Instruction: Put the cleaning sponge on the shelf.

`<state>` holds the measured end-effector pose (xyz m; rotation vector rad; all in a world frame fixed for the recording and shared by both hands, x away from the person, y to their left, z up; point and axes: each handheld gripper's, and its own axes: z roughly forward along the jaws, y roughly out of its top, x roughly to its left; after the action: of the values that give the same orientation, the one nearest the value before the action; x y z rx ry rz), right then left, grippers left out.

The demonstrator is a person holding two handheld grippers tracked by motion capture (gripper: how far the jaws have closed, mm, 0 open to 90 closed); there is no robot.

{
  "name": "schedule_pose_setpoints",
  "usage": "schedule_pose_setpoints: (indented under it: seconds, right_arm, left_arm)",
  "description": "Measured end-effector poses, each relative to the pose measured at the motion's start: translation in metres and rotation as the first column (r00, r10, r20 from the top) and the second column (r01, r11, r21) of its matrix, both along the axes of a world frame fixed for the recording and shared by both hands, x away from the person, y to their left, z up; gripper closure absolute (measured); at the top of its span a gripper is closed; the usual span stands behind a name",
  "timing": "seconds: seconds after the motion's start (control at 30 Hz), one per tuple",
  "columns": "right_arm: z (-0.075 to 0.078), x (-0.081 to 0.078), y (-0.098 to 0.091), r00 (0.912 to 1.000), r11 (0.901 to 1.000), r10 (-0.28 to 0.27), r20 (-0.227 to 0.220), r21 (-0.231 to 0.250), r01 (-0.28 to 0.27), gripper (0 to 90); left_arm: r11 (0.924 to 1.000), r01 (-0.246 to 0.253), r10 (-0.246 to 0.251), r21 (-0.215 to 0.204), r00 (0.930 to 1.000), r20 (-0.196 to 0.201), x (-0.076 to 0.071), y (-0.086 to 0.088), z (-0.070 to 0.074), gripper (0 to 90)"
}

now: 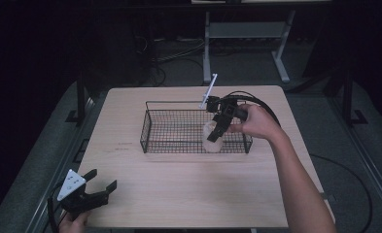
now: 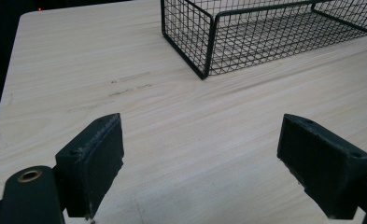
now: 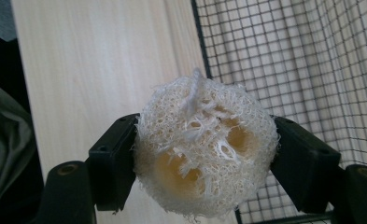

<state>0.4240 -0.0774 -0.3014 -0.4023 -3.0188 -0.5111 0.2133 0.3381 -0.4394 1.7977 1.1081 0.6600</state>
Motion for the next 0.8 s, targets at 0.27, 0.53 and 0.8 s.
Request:
schedule_pose_setpoints:
  seconds: [0.27, 0.53, 0.8]
  right_arm:
    - [0.006, 0.018, 0.002, 0.9997, 0.9997, -0.026, 0.0, -0.004, 0.026, 28.0]
    - [0.001, 0.036, -0.002, 0.9976, 0.9977, -0.068, -0.015, -0.005, 0.068, 28.0]
    - [-0.005, 0.049, -0.006, 0.9942, 0.9943, -0.107, -0.012, -0.003, 0.107, 28.0]
  left_arm:
    - [1.0, 0.0, 0.0, -0.001, 1.0, 0.003, 0.0, 0.0, 0.0, 13.8]
    - [1.0, -0.002, 0.002, 0.0, 1.0, 0.002, 0.0, 0.001, 0.001, 13.8]
    - [0.9999, 0.01, -0.01, 0.008, 0.9999, 0.007, 0.0, -0.002, 0.001, 13.8]
